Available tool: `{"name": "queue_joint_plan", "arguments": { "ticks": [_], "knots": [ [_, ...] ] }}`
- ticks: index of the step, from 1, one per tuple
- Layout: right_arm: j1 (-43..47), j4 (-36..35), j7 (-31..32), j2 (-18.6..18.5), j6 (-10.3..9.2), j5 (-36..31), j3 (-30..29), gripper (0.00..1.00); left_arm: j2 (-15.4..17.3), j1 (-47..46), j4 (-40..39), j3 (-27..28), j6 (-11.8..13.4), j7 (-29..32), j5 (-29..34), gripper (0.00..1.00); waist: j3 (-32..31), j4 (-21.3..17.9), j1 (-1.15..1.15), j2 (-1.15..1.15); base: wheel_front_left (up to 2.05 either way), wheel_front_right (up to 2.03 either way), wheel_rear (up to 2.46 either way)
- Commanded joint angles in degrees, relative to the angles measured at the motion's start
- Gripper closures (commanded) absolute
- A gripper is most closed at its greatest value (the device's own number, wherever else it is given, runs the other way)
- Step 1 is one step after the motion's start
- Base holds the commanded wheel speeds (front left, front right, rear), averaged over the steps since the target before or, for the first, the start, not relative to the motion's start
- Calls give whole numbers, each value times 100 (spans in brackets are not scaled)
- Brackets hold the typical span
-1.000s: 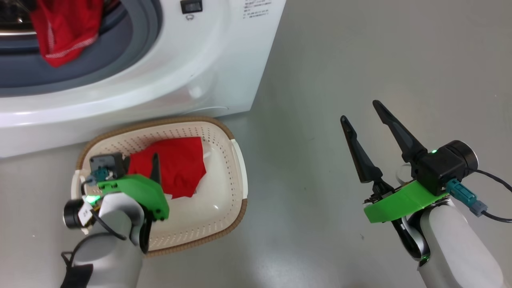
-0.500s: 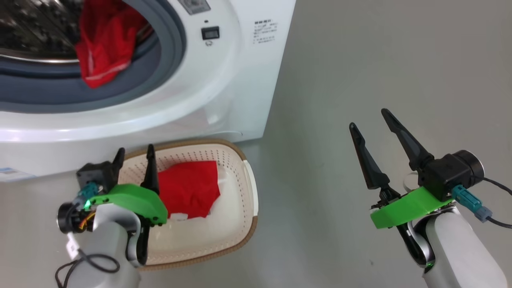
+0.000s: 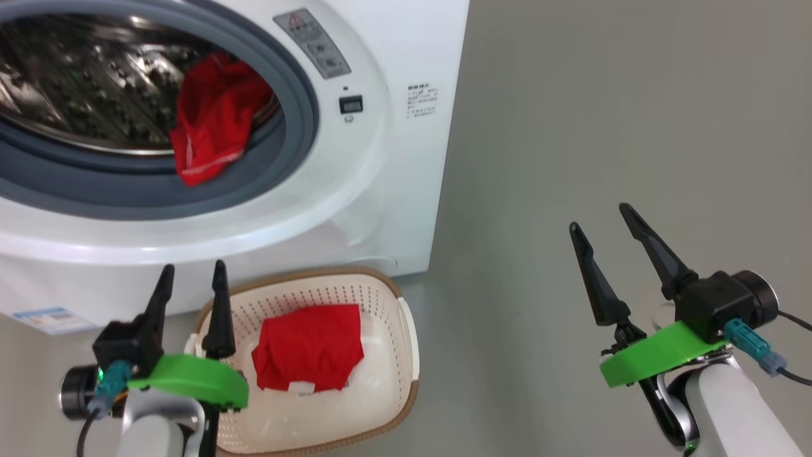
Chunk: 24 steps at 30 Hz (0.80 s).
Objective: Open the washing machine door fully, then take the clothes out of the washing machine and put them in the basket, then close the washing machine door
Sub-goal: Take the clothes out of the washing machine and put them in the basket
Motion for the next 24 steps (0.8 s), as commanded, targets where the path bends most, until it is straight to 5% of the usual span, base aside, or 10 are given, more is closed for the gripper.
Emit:
{"name": "queue_joint_plan", "arguments": {
  "ticks": [1, 9, 24],
  "knots": [
    [76, -132, -37, -7, 26, -95, 67, 0, 128, 112, -267, 223, 30, -70, 91, 0, -240, -6, 0, 0, 0, 0, 0],
    [343, -179, -37, 22, 26, -166, -67, 0, 101, 824, -1264, 432, 12, -70, 315, 0, -625, -76, 0, 0, 0, 0, 0],
    [866, -377, -37, -39, 26, -348, -202, 0, 19, 1777, -1782, 799, -8, -70, 222, 0, -1226, -209, 0, 0, 0, 0, 0]
  ]
}}
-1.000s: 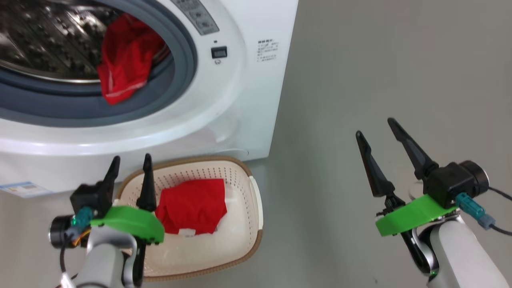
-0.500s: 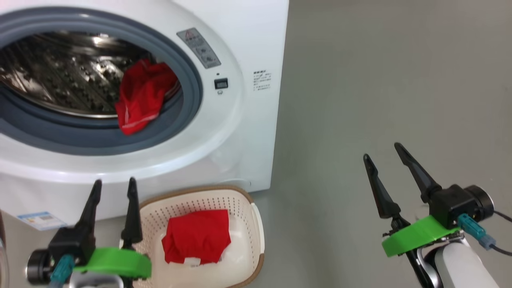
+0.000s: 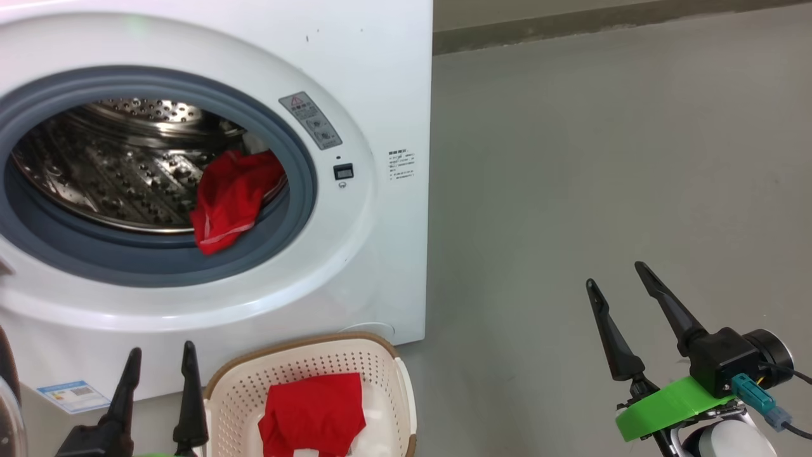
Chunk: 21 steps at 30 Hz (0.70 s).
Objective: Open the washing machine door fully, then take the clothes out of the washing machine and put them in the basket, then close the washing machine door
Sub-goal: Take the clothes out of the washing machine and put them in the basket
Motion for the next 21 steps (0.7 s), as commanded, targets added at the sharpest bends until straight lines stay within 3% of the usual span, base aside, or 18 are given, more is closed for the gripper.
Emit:
{"name": "queue_joint_plan", "arguments": {
  "ticks": [1, 21],
  "knots": [
    [-27, -171, -37, -62, 26, -60, 83, 0, 48, -37, -185, 230, 10, -70, -9, 0, -76, -37, 0, 0, 0, 0, 0],
    [151, -282, -37, -58, 26, -50, 76, 0, 0, 158, -190, 232, -18, -70, -35, 0, -221, -40, 0, 0, 0, 0, 0]
  ]
}}
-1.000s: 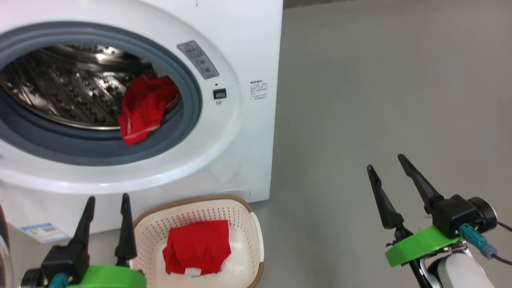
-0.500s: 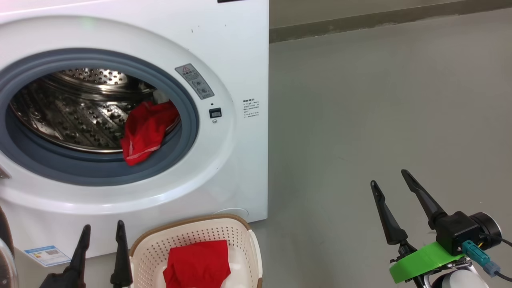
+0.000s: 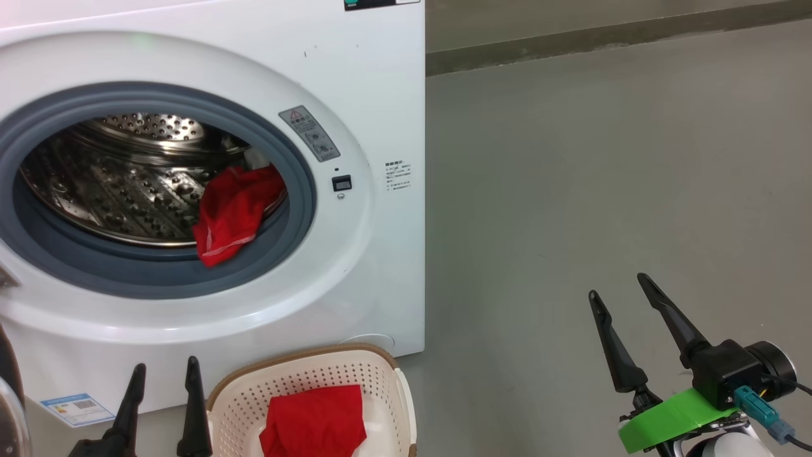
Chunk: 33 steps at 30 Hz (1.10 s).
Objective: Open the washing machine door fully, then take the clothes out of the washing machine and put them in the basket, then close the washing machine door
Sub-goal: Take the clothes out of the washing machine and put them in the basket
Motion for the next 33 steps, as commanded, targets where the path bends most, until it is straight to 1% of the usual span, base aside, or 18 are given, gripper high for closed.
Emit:
{"name": "queue_joint_plan", "arguments": {
  "ticks": [1, 9, 18, 24, 29, 31, 32, 33],
  "knots": [
    [-79, -156, -37, -56, 26, -38, 108, 0, 59, -83, -160, 210, -16, -70, -38, 0, 0, -1, 0, 0, 0, 0, 0],
    [-45, -183, -37, -46, 26, 10, 34, 0, 53, -112, -120, 214, -21, -70, -70, 0, 44, 9, 0, 0, 0, 0, 0],
    [-110, -237, -37, -46, 26, 108, 82, 0, 207, -512, -16, 152, -114, -70, -18, 0, 280, 81, 0, 0, 0, 0, 0],
    [-288, -392, -37, -64, 26, 145, 60, 0, 282, -1108, -14, 31, -165, -15, -27, 0, 764, 177, 0, 0, 0, 0, 0],
    [-478, -481, -37, -67, 26, 178, 79, 0, 327, -1594, -8, -39, -146, 27, -7, 0, 1217, 189, 0, 0, 0, 0, 0],
    [-560, -514, -37, -71, 26, 186, 82, 0, 319, -1840, 41, -69, -146, 70, -38, 0, 1410, 197, 0, 0, 0, 0, 0],
    [-560, -514, -37, -71, 26, 186, 82, 0, 319, -1840, 41, -69, -146, 70, -38, 0, 1410, 197, 0, 0, 0, 0, 0],
    [-595, -537, -37, -77, 26, 187, 72, 0, 286, -1984, 88, -68, -171, 107, -139, 0, 1506, 207, 0, 0, 0, 0, 0]
  ]
}}
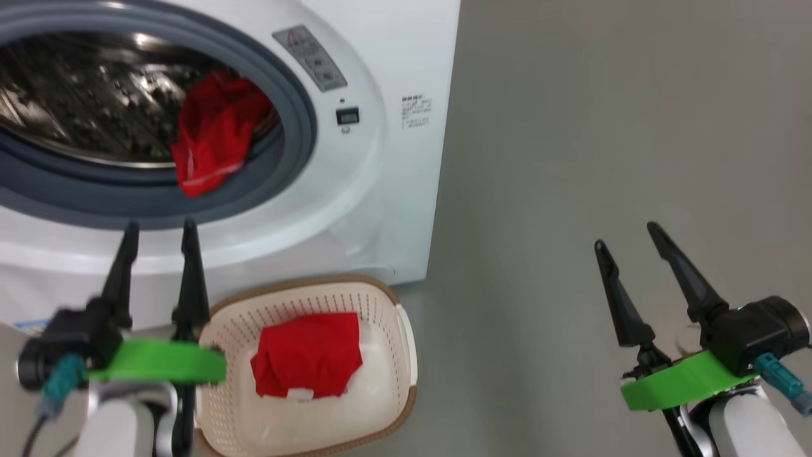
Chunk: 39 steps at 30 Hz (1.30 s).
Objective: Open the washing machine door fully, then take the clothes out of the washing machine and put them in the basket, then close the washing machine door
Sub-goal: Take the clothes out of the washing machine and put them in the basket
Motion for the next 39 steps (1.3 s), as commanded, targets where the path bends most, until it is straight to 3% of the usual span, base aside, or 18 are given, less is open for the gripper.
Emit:
{"name": "queue_joint_plan", "arguments": {
  "ticks": [1, 10, 19, 27, 32, 39],
  "knots": [
    [-183, -180, -37, -72, 26, 60, 99, 0, 124, -323, -73, 159, -19, 17, -41, 0, 428, 53, 0, 0, 0, 0, 0],
    [-448, -318, -37, -139, 26, 40, 72, 0, 202, -1679, 743, 138, -42, 69, -178, 0, 1082, 10, 0, 0, 0, 0, 0],
    [-662, -338, -37, -185, 26, 30, 216, 0, 518, -2946, 1762, 264, -41, -23, -238, 0, 1595, -142, 0, 0, 0, 0, 0],
    [-916, -421, -37, -327, 26, -5, 392, 0, 714, -4054, 2767, 416, -269, 14, -577, 0, 2064, -229, 0, 0, 0, 0, 0],
    [-977, -427, -37, -373, 26, 0, 510, 0, 848, -4555, 3437, 234, -421, 364, -603, 0, 2150, -257, 0, 0, 0, 0, 0],
    [-978, -280, -37, -403, 26, 163, 725, 0, 1135, -5040, 4222, 12, -412, 1246, -497, 0, 2112, -365, 0, 0, 0, 0, 0]
  ]
}}
